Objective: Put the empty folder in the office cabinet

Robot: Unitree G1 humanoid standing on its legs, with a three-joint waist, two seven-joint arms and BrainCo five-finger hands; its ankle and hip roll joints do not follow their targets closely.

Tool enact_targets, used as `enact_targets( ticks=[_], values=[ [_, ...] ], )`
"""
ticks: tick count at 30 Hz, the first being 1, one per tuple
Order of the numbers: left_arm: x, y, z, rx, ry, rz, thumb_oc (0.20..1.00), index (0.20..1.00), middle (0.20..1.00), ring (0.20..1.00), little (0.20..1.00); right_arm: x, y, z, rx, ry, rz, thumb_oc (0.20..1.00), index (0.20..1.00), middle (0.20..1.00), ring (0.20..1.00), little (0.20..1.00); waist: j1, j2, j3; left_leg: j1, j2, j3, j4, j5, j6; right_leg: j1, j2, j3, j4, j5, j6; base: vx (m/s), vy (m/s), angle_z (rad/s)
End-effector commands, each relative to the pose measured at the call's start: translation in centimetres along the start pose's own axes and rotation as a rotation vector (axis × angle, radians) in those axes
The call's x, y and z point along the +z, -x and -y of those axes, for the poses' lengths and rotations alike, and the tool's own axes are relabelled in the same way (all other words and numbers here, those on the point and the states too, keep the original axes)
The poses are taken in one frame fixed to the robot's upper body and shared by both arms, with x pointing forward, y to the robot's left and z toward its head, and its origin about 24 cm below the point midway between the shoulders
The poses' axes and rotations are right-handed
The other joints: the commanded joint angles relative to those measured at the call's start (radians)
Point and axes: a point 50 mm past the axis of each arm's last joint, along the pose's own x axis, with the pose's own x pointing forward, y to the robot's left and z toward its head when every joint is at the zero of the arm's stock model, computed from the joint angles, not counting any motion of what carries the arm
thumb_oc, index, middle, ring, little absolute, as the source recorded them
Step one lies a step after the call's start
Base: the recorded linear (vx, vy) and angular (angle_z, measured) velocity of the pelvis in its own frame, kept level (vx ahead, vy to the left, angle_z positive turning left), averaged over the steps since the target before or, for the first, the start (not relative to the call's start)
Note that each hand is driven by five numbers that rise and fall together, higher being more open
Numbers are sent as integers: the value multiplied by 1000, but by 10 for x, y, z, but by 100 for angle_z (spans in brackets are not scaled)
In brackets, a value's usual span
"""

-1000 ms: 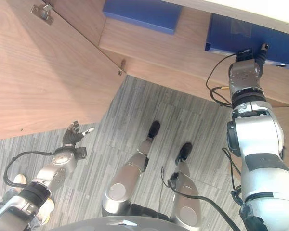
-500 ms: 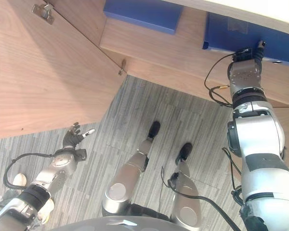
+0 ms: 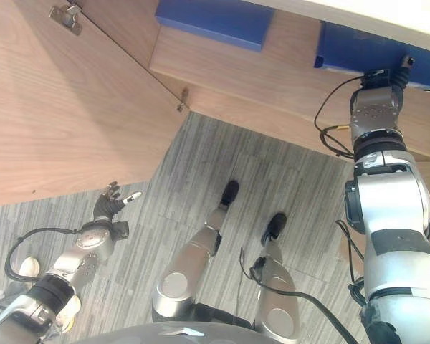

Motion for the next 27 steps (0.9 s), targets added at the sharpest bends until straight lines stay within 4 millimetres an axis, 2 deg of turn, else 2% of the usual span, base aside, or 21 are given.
enact_targets(
  ticks=[1,8,9,10,11,15,27],
  values=[
    [-4,12,-19,47,-11,9,1000,1000,1000,1000,1000,48,7,-52,156,-70,180,200,200,200,200,200,-9,10,-33,50,-11,51,-9,-128,0,-27,-118,55,25,27,100,0,0,0],
    [-2,12,-17,40,-8,11,1000,1000,1000,1000,1000,47,7,-55,183,-78,162,200,200,200,200,200,-7,16,-33,51,-13,50,-9,-127,-1,-26,-123,51,24,27,101,-3,15,0],
    [-2,12,-18,40,-6,13,1000,1000,1000,1000,1000,45,7,-56,200,-80,138,272,272,272,272,272,-7,16,-33,51,-13,49,-9,-126,-2,-24,-124,50,24,28,102,0,0,0],
    [-1,12,-19,40,-6,14,1000,1000,1000,1000,1000,44,7,-56,201,-76,126,853,853,853,853,853,-7,15,-33,51,-12,49,-9,-126,-2,-24,-124,50,24,28,102,0,0,0],
    [0,12,-19,41,-6,14,1000,1000,1000,1000,1000,43,6,-55,206,-73,103,1000,1000,1000,1000,1000,-8,15,-33,50,-12,49,-9,-126,-2,-26,-124,49,26,28,103,0,0,0],
    [0,12,-21,40,-14,16,1000,1000,1000,1000,1000,38,6,-53,214,-65,70,1000,1000,1000,1000,1000,-5,12,-33,52,-11,48,-9,-126,-2,-23,-126,48,25,30,104,0,0,0],
    [0,14,-24,40,-18,21,1000,1000,1000,1000,1000,41,4,-50,214,-60,49,1000,1000,1000,1000,1000,-3,9,-33,52,-9,49,-9,-124,-3,-21,-128,45,25,34,106,0,0,0]
  ],
)
